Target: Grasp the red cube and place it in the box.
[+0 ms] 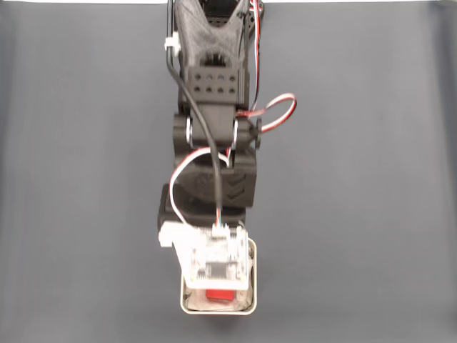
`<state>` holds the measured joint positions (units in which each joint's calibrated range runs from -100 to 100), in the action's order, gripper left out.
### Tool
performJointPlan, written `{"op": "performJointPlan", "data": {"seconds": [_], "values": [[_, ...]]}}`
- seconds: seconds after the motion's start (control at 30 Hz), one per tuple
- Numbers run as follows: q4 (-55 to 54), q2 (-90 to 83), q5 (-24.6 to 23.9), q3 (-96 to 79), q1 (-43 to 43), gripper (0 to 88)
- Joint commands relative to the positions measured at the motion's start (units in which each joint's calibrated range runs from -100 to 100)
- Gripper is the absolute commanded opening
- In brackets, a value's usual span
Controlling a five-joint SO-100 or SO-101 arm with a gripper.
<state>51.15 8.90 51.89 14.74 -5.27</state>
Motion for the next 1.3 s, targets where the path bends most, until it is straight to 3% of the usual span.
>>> {"op": "performJointPlan", "data": {"seconds": [0.0, 0.17, 0.67, 0.93, 1.07, 1.27], "values": [[-1.15, -13.49, -0.29, -3.61, 0.86, 0.0], [-1.48, -30.74, -0.24, -20.12, 1.72, 0.0], [-13.37, -80.83, 1.03, -93.75, 3.07, 0.0], [-0.01, -104.83, 1.37, -114.46, 2.43, 0.0], [10.98, -108.73, -0.44, -114.56, 2.99, 0.0], [18.85, -108.81, -1.37, -114.56, 3.56, 0.0]]}}
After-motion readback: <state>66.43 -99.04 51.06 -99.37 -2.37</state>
